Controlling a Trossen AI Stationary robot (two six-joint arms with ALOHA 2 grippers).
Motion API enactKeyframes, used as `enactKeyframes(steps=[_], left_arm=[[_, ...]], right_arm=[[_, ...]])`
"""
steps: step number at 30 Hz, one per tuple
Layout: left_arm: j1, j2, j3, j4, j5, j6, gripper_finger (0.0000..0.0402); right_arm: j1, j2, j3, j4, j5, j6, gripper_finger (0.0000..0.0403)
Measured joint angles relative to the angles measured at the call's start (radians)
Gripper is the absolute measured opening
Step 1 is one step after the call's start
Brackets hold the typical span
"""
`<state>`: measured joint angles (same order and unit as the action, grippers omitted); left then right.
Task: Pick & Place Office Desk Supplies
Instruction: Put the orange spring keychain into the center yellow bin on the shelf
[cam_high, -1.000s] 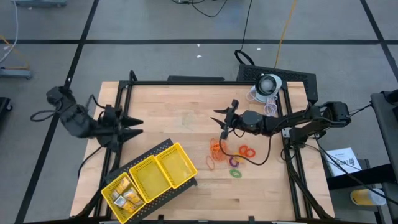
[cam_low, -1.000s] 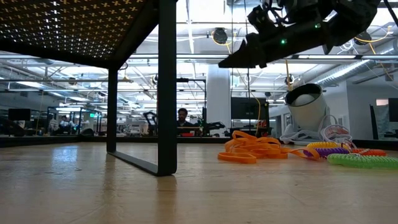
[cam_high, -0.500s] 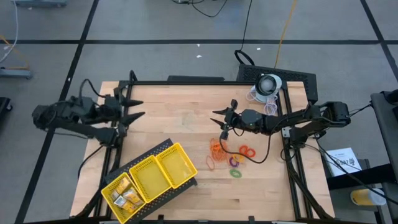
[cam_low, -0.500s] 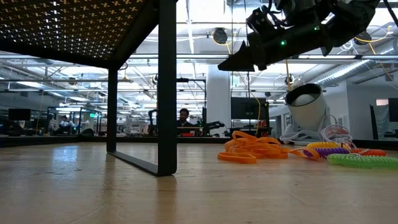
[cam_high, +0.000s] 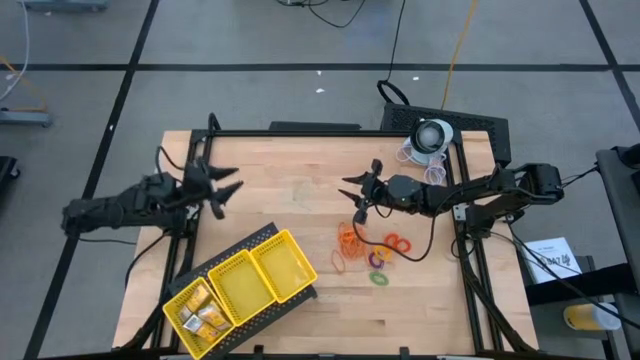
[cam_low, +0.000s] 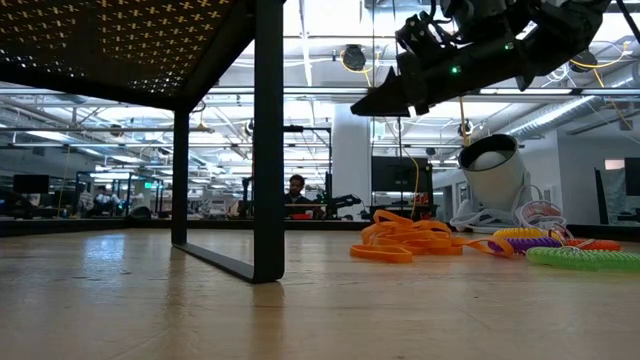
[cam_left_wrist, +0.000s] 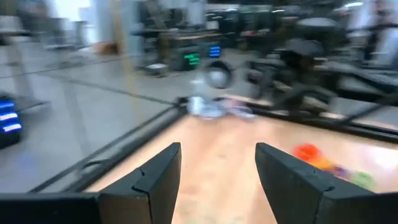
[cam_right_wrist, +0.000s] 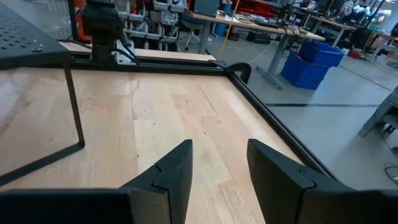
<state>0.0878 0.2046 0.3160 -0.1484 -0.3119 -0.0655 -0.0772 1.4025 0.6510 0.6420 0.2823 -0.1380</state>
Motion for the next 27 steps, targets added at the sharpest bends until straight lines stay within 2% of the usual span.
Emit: enactKeyframes(steps=[3,8,10,15,17,22,27], left_arm=[[0.003,-0.051,-0.045,0.020,0.116,0.005,0.0209],[0.003,-0.125,-0.102,0.017,0.134,-0.023,0.0189],[0.003,-0.153,-0.124,0.020,0.170,-0.026,0.0179],[0.002,-0.183,-0.162,0.000,0.390,-0.020,0.0152],[0.003,-0.182,-0.172,-0.016,0.436,-0.025,0.0142],[0.003,-0.182,-0.212,-0.021,0.428,-0.046,0.0123],[0.003,-0.180,-0.241,-0.018,0.369,-0.045,0.0112]], right_arm=[[0.000,0.000,0.000,-0.006,-0.009,0.004,0.0142],[-0.025,0.000,0.000,-0.006,-0.153,0.073,0.0142],[-0.035,0.000,0.000,-0.005,-0.180,0.096,0.0142],[-0.041,-0.007,0.000,-0.010,-0.182,0.100,0.0142],[-0.038,-0.025,0.000,-0.021,-0.183,0.100,0.0142],[-0.013,-0.110,0.000,-0.149,-0.180,0.100,0.0142],[0.037,-0.191,0.001,-0.370,-0.180,0.108,0.0142]])
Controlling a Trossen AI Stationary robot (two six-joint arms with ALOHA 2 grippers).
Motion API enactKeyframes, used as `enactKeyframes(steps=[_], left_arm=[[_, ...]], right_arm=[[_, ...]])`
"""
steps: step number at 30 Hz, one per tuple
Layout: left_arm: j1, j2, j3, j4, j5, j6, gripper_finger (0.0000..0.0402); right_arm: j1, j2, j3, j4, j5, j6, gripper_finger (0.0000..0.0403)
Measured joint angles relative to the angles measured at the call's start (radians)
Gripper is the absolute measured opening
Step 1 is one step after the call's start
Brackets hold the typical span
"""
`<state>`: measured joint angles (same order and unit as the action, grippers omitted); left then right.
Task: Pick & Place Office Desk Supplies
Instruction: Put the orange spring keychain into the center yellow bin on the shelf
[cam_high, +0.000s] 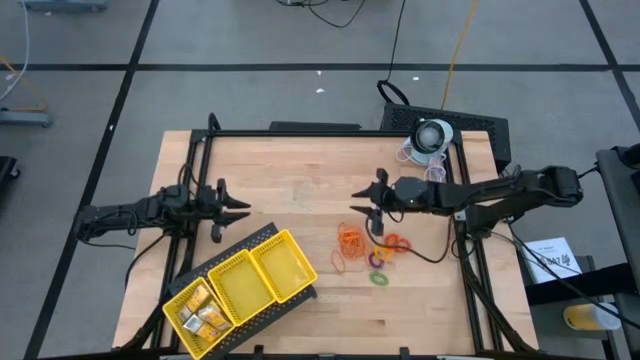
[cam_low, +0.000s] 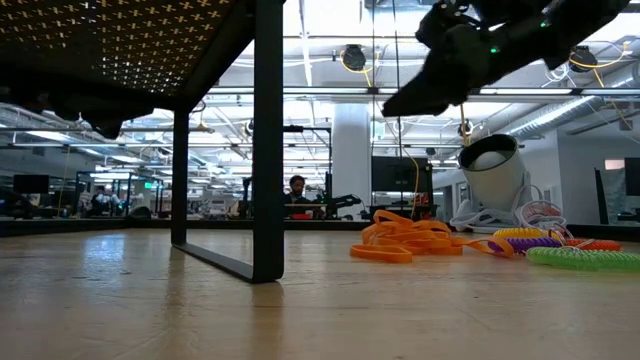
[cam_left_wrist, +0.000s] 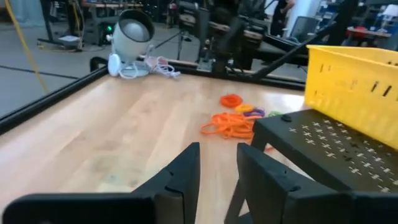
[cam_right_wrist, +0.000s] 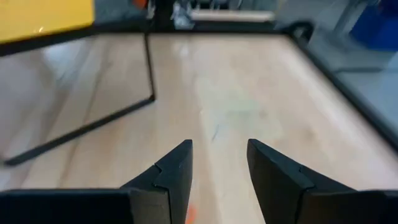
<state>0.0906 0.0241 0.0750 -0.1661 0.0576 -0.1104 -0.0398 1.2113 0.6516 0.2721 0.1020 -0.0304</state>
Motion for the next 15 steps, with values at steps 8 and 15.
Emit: enactKeyframes(steps=[8,15], left_arm=[[0.000,0.002,0.000,0.000,-0.025,-0.084,0.0108],[0.000,0.002,0.000,0.001,-0.041,-0.072,0.0106]], right_arm=[[0.108,0.003,0.000,-0.143,-0.002,0.123,0.0142],[0.163,0.081,-0.001,-0.230,-0.002,0.158,0.0142]])
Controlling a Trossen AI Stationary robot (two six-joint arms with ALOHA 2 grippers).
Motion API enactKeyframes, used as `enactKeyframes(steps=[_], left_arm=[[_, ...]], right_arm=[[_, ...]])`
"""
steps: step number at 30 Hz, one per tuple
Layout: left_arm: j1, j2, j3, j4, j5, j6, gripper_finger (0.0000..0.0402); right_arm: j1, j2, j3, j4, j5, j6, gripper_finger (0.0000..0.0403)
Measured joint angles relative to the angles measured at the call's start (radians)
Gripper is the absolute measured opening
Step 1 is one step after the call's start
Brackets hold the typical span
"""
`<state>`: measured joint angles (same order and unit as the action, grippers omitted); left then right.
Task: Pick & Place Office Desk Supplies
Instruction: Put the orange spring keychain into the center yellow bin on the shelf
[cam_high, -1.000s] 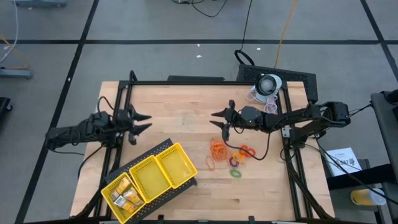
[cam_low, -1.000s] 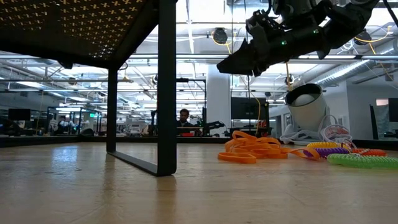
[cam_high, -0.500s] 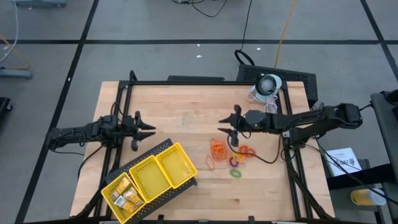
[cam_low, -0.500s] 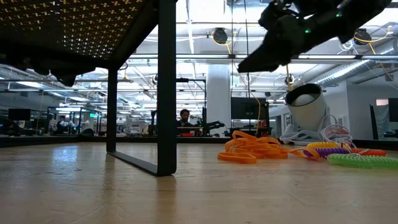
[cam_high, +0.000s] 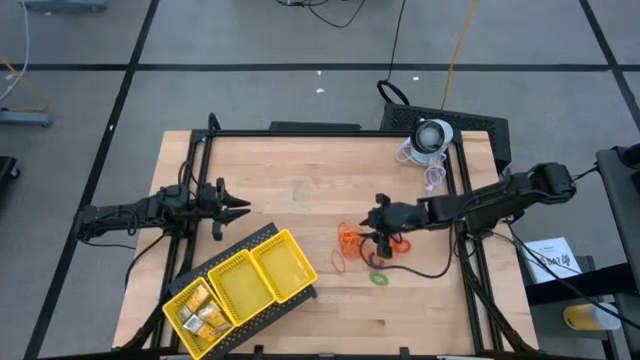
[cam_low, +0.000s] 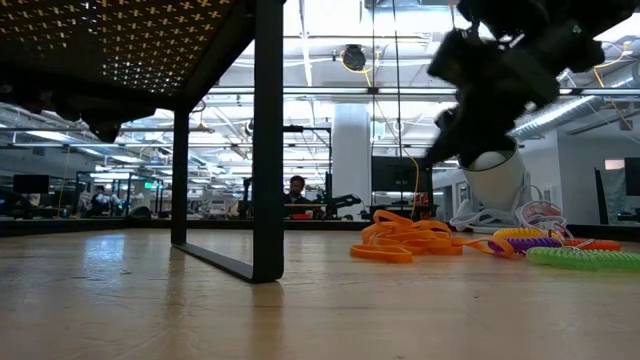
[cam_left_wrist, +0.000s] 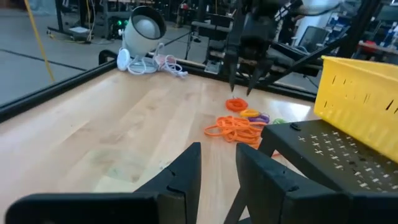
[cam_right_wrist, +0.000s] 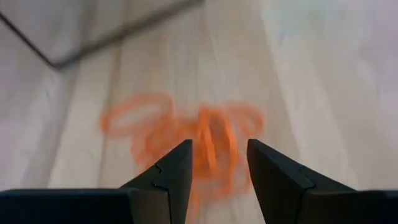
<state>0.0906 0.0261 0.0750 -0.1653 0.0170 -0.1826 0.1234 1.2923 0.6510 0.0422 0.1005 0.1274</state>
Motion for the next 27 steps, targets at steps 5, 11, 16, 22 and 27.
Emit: enactKeyframes(steps=[5,11,16,22,27], left_arm=[[0.000,0.000,0.000,0.001,0.000,0.001,0.0106],[0.000,0.000,0.000,0.003,0.000,-0.003,0.0106],[0.000,0.000,0.000,0.003,0.001,-0.004,0.0106],[0.000,0.000,0.000,0.004,0.001,-0.004,0.0106],[0.000,0.000,0.000,0.004,0.001,-0.005,0.0106]], right_arm=[[0.025,-0.032,0.000,-0.266,-0.001,0.121,0.0141],[0.085,-0.094,0.000,-0.573,-0.052,0.337,0.0141],[0.133,-0.101,-0.012,-0.597,-0.015,0.427,0.0141],[0.126,-0.101,-0.082,-0.456,0.007,0.581,0.0141],[0.113,-0.101,-0.144,-0.439,0.082,0.695,0.0141]])
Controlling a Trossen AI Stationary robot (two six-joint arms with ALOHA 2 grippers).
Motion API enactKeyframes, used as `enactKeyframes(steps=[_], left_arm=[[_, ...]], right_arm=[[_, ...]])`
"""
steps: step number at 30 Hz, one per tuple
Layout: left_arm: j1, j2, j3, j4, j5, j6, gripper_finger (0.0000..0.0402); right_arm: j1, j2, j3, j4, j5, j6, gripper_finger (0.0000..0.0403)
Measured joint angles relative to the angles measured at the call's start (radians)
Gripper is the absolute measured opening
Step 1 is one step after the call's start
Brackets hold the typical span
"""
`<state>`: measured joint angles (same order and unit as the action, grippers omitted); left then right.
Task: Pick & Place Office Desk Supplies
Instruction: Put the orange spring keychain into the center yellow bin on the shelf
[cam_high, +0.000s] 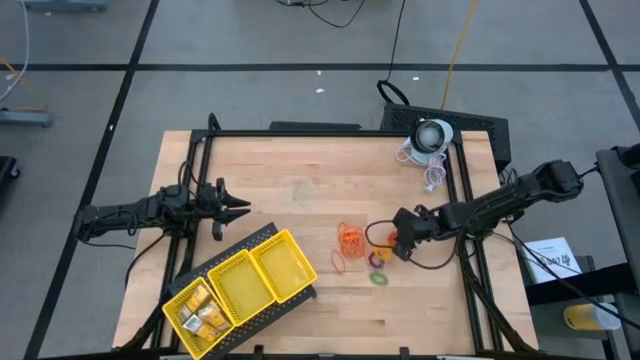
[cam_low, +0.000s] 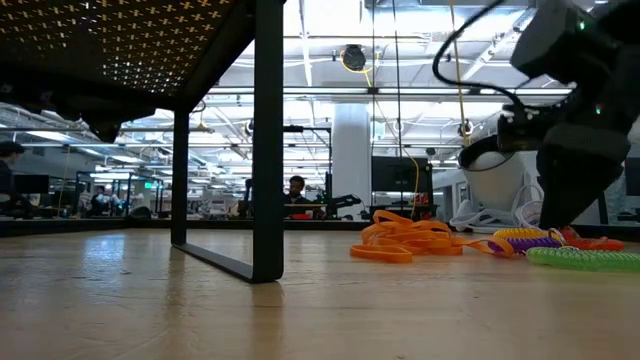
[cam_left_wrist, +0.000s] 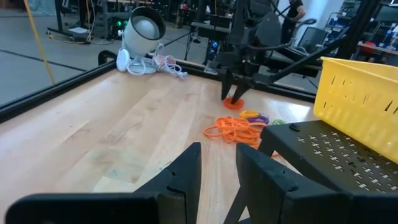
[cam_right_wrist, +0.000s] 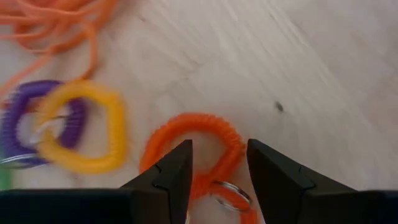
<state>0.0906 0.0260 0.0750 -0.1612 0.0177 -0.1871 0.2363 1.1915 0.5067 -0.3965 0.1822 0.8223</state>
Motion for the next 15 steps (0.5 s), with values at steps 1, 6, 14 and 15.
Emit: enactKeyframes(steps=[1,6,14,15], left_arm=[[0.000,0.000,0.000,0.000,0.000,0.000,0.0106],[0.000,0.000,0.000,0.000,0.000,0.000,0.0106],[0.000,0.000,0.000,0.001,0.000,-0.001,0.0106],[0.000,0.000,0.000,0.001,0.000,0.000,0.0106]], right_arm=[[0.000,0.000,-0.016,0.016,0.005,0.015,0.0141],[0.001,-0.004,-0.092,0.150,0.056,0.037,0.0141],[0.001,-0.001,-0.126,0.166,0.176,0.015,0.0102],[0.001,-0.001,-0.127,0.169,0.181,0.005,0.0089]])
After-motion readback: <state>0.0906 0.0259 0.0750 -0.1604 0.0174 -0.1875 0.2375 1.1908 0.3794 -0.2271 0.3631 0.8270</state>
